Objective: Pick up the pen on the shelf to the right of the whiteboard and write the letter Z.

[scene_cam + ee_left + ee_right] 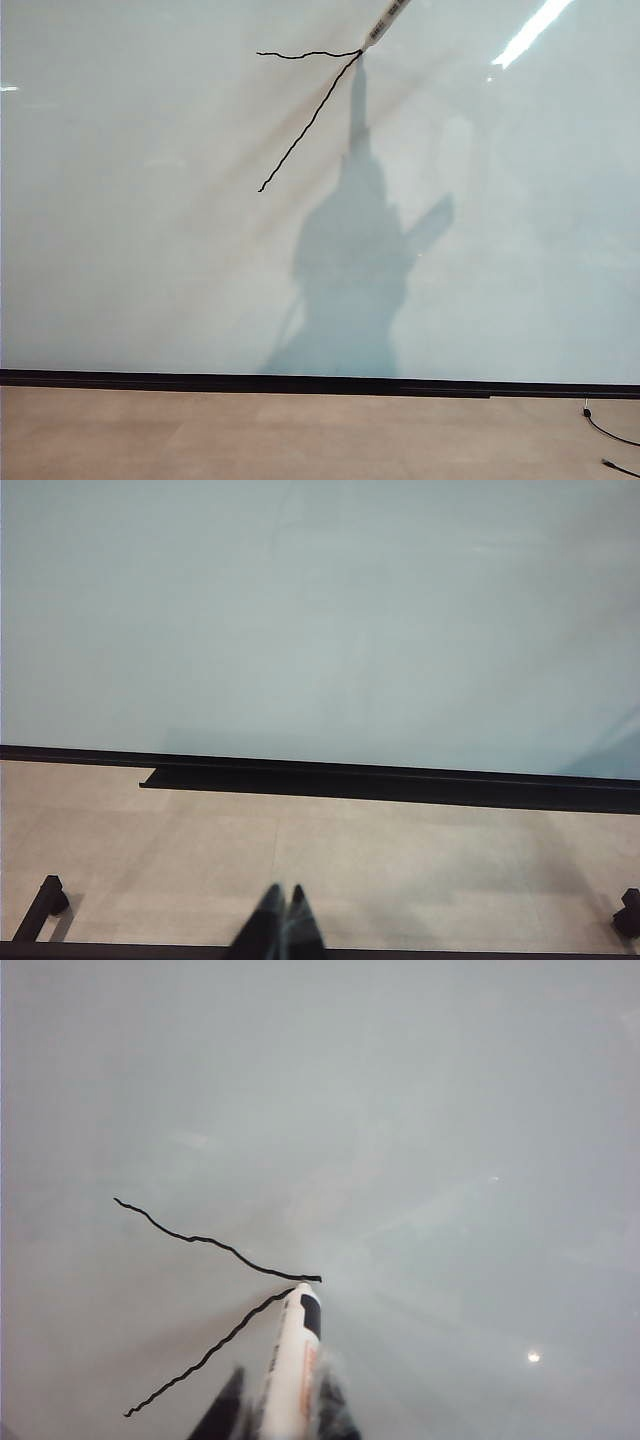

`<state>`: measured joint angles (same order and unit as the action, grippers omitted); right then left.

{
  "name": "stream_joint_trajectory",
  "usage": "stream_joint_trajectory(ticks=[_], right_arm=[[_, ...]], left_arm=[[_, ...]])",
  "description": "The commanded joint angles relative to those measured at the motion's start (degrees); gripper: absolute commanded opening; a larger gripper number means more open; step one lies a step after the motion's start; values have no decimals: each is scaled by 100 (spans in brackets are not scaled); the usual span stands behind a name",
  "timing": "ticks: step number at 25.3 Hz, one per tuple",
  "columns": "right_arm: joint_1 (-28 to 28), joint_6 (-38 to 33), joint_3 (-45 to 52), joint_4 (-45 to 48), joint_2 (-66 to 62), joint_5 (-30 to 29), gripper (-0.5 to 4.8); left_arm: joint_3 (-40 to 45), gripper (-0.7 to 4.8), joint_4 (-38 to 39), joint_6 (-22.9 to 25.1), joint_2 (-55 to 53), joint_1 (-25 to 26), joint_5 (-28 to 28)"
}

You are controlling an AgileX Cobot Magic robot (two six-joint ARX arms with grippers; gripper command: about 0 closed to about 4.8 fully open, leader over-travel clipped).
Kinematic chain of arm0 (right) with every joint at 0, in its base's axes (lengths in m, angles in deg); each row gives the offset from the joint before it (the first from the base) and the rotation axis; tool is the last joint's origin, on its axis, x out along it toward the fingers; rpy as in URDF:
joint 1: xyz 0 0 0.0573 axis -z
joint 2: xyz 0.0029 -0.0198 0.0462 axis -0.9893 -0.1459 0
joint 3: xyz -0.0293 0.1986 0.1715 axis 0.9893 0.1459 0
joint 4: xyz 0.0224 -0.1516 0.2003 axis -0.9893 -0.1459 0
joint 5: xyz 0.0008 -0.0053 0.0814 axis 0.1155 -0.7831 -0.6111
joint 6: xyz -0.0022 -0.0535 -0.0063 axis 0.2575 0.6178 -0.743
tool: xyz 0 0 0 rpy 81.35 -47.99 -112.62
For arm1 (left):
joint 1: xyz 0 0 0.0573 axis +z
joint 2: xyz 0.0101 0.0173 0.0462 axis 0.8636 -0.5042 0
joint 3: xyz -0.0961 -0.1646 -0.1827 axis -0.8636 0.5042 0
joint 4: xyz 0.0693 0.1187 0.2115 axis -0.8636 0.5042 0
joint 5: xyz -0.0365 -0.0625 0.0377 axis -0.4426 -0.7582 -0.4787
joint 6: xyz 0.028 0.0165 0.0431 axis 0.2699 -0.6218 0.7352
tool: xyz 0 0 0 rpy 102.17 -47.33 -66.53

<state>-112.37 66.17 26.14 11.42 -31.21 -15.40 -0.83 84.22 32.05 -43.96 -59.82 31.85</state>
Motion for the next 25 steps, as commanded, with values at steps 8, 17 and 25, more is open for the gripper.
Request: stream_joint_trajectory(ticks=[8, 17, 25], right_arm=[[42, 46, -37, 177, 52, 216, -9], [-354, 17, 131, -120, 212, 94, -9], [-1300, -7, 608, 385, -133, 433, -9]], left_arm=[[-13, -4, -28, 26, -2, -2, -2], [-13, -5, -28, 26, -2, -2, -2], [-13, -5, -33, 26, -2, 0, -7]])
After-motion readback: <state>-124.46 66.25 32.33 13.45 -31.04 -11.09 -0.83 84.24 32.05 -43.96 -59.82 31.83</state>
